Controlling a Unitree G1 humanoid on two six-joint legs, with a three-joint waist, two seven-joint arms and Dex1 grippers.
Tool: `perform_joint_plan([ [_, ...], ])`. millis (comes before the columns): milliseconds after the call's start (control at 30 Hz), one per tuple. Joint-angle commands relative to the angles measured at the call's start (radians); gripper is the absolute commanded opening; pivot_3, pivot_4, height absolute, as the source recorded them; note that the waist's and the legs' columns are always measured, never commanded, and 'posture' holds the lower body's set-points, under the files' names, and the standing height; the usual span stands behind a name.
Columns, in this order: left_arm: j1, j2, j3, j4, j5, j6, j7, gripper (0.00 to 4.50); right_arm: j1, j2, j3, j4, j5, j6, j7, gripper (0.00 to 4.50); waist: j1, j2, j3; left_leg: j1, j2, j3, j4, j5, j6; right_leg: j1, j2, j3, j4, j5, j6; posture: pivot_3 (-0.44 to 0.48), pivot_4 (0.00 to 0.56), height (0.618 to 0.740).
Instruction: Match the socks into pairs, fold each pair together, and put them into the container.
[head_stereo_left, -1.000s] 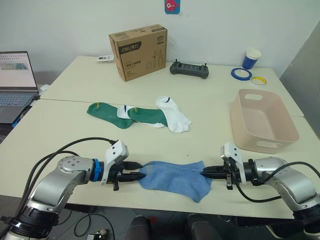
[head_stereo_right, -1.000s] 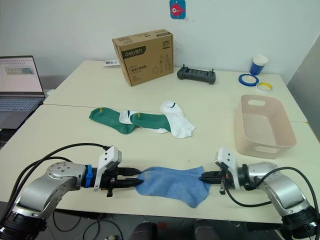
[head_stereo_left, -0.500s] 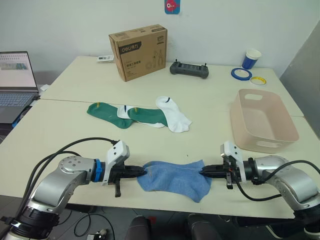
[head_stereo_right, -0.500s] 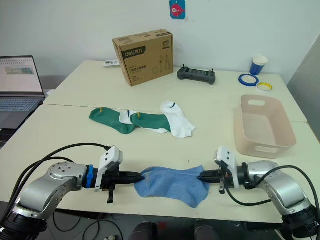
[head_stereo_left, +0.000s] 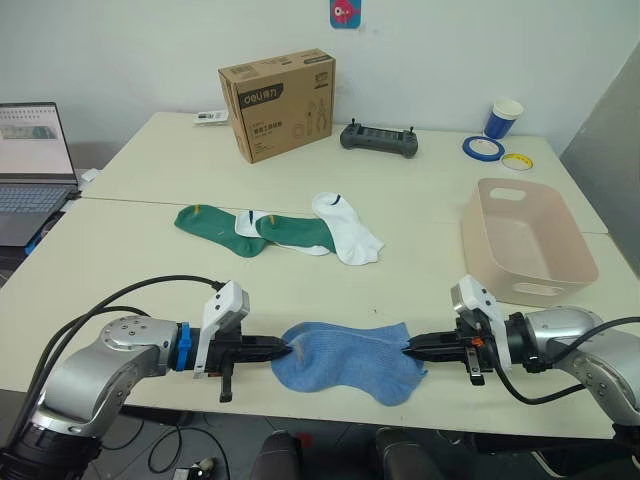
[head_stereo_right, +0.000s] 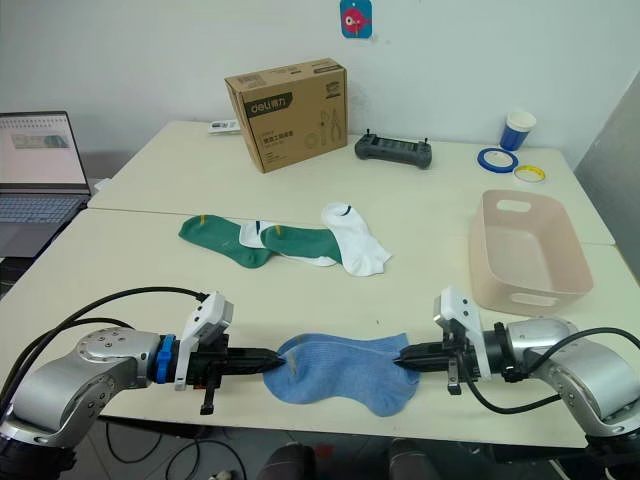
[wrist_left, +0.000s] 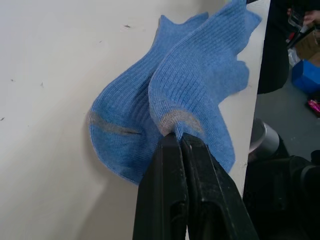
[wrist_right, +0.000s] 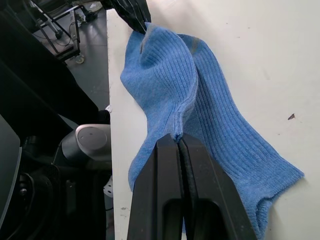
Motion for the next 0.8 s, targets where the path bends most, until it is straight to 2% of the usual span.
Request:
perform_joint_plan([
  [33, -0.020, 0.005, 0.032, -0.023, -0.032, 0.017, 0.009, 0.02, -0.008, -0.005, -0.031, -0.022, 0.017, -0.002, -0.018, 0.00, 0.000, 0.000, 0.000, 0.000, 0.000, 0.000, 0.000, 0.000, 0.000, 0.000, 0.000, 0.000, 0.000, 0.000, 0.000, 0.000, 0.150, 0.740],
  [167, -0.043, -0.004, 0.021, 0.008, -0.015, 0.013, 0.031, 0.02, -0.041, -0.002, -0.020, 0.036, -0.017, -0.033, -0.021, 0.00, 0.000, 0.000, 0.000, 0.000, 0.000, 0.000, 0.000, 0.000, 0.000, 0.000, 0.000, 0.000, 0.000, 0.000, 0.000, 0.000, 0.150, 0.740],
  [267, -0.047, 0.003, -0.020, 0.043, 0.039, -0.024, 0.029, 0.02, -0.081, 0.015, 0.028, 0.124, -0.082, -0.073, -0.025, 0.00, -0.002, 0.000, 0.000, 0.001, 0.000, 0.001, 0.000, 0.000, 0.000, 0.000, 0.000, 0.000, 0.000, 0.000, 0.000, 0.000, 0.150, 0.740],
  [400, -0.075, -0.032, -0.040, 0.058, 0.048, -0.029, 0.046, 0.02, -0.125, 0.036, 0.095, 0.212, -0.167, -0.150, 0.001, 0.00, 0.000, 0.000, 0.000, 0.001, 0.000, 0.001, 0.000, 0.000, 0.000, 0.000, 0.000, 0.000, 0.000, 0.000, 0.000, 0.000, 0.150, 0.740],
  [800, -0.113, -0.052, -0.099, 0.094, 0.129, -0.069, 0.060, 0.02, -0.132, 0.041, 0.129, 0.238, -0.194, -0.154, 0.044, 0.00, 0.000, 0.000, 0.000, 0.000, 0.000, 0.000, 0.000, 0.000, 0.000, 0.000, 0.000, 0.000, 0.000, 0.000, -0.001, 0.000, 0.150, 0.740],
])
